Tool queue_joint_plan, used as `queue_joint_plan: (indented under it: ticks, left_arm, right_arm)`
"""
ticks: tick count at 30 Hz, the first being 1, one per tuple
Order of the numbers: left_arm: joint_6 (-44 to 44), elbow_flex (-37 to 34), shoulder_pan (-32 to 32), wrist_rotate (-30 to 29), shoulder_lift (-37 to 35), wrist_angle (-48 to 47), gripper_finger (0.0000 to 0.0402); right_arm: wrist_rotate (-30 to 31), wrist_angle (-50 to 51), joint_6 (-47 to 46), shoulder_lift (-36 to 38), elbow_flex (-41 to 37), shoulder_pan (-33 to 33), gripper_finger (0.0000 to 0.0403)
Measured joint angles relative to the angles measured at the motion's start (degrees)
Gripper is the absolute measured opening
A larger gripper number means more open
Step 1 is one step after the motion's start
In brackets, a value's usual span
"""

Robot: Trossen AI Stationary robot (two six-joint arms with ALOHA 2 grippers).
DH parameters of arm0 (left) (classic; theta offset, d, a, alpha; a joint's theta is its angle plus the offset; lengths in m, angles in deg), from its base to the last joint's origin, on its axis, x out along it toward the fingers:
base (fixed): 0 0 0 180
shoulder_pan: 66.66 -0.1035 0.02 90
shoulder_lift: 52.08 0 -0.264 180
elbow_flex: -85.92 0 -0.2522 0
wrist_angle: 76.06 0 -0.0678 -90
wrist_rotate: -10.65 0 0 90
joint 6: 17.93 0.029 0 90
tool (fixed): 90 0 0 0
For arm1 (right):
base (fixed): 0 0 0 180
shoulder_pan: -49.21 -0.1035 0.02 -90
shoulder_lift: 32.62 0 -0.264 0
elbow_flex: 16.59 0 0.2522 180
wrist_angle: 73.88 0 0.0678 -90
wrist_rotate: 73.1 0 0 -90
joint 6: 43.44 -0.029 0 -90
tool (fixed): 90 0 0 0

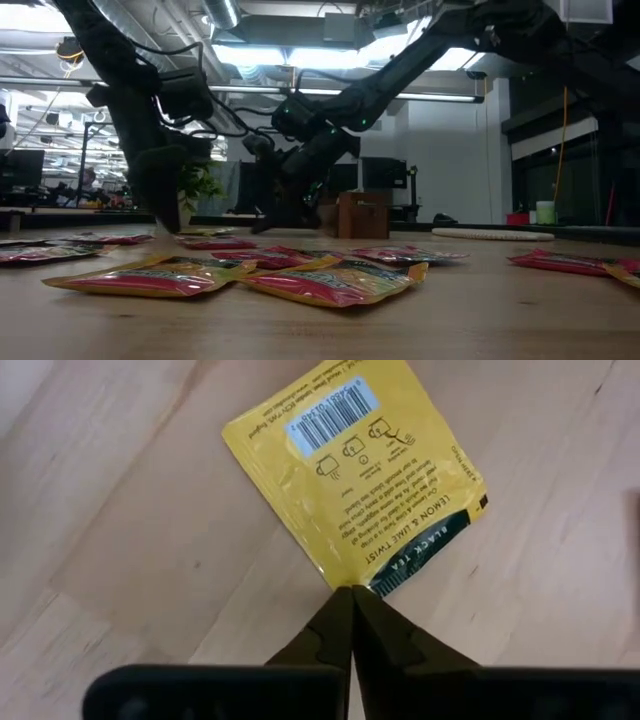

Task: Pick & Place Tea
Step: Put the yellow tea bag into the left section of the wooden organizer

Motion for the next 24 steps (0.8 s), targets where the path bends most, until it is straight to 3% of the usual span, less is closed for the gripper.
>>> queue_joint_plan:
  ticks: [20,24]
  left_arm:
    - [0.0,0.1,0.0,1.5,2.5,7.5,0.0002]
    - [0.0,0.2,0.0,1.7,2.8,7.7,0.0002]
  right_arm:
    - [0.0,-1.1,-0.9,-0.2,0.0,0.0,0.0218]
    - [0.2,-1.1,-0.7,-0.3,-0.1,0.0,0.0196]
